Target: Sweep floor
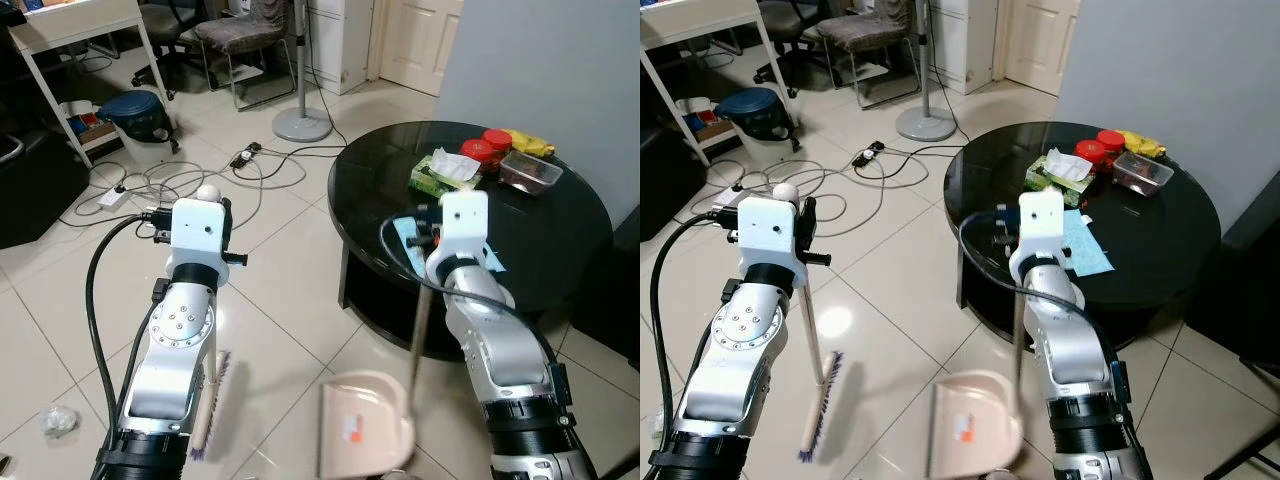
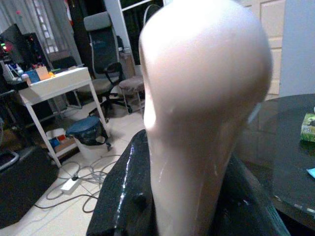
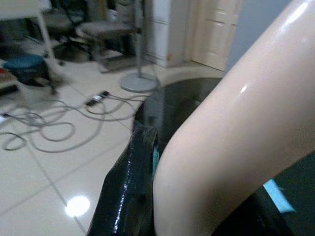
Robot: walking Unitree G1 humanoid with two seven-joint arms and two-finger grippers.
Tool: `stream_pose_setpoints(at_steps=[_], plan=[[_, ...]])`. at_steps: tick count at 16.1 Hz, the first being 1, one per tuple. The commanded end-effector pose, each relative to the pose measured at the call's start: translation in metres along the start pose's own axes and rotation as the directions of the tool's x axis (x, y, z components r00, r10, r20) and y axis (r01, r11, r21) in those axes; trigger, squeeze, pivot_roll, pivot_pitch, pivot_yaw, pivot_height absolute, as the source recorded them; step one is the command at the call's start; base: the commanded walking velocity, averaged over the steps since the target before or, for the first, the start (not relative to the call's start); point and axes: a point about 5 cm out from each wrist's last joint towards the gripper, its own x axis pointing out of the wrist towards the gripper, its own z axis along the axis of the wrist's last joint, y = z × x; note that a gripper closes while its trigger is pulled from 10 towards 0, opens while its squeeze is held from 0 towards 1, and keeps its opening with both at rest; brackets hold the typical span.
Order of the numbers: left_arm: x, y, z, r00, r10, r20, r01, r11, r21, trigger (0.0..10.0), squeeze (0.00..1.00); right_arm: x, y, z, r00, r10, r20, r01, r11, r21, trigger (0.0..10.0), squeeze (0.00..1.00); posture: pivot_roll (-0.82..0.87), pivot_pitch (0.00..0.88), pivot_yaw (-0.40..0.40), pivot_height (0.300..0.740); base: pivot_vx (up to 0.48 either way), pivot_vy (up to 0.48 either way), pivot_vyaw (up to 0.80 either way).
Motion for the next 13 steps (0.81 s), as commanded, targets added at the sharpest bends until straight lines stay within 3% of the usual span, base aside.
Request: stream_pose_setpoints(at_steps=[1,2,3,4,6,7,8,13], plan=[[0.000,0.001,0.010,0.999,-0.009,0.052,0.011,0.999,-0.035,3.4,0.00,-0.002,0.000,0.012,0.997,0.018,0.071,-0.023,0.997,0.072,0.0,0.00,-0.06,0.000,0.018,0.740,0.000,0.000,0.00],[-0.001,0.003,0.010,0.999,0.005,0.053,-0.002,0.998,-0.061,0.0,0.00,-0.002,0.001,0.014,0.995,0.040,0.090,-0.046,0.996,0.071,0.0,0.00,-0.05,0.000,0.014,0.740,0.000,0.000,0.00],[-0.001,0.004,0.011,0.998,0.024,0.053,-0.022,0.999,-0.025,1.8,0.00,-0.003,0.000,0.018,0.992,0.020,0.125,-0.017,1.000,-0.026,7.1,0.00,-0.05,0.000,0.014,0.740,0.000,0.000,0.00],[0.000,0.006,0.012,0.997,0.039,0.059,-0.041,0.999,0.024,10.0,0.00,-0.001,0.003,0.018,0.993,0.035,0.116,-0.023,0.995,-0.099,10.0,0.00,-0.05,0.000,0.008,0.740,0.000,0.000,0.00],[0.002,0.009,0.011,0.996,0.071,0.057,-0.074,0.996,0.044,10.0,0.00,0.001,0.003,0.018,0.993,0.018,0.114,0.004,0.982,-0.189,10.0,0.00,-0.05,0.000,0.006,0.740,0.000,0.000,0.23],[0.002,0.010,0.011,0.995,0.079,0.058,-0.080,0.996,0.029,10.0,0.00,0.002,0.003,0.019,0.993,0.014,0.119,0.009,0.982,-0.189,10.0,0.00,-0.05,0.000,0.006,0.740,0.000,0.000,0.80],[0.004,0.010,0.015,0.995,0.070,0.077,-0.071,0.997,0.010,10.0,0.00,0.002,0.004,0.022,0.991,0.030,0.132,-0.016,0.994,-0.105,10.0,0.00,-0.05,0.000,0.009,0.740,0.000,0.000,0.80],[0.004,0.000,0.018,0.995,0.003,0.103,-0.009,0.998,0.063,10.0,0.00,0.001,-0.004,0.029,0.980,-0.038,0.194,0.073,0.982,-0.176,10.0,0.00,-0.05,0.000,0.016,0.740,0.000,0.000,0.80]])
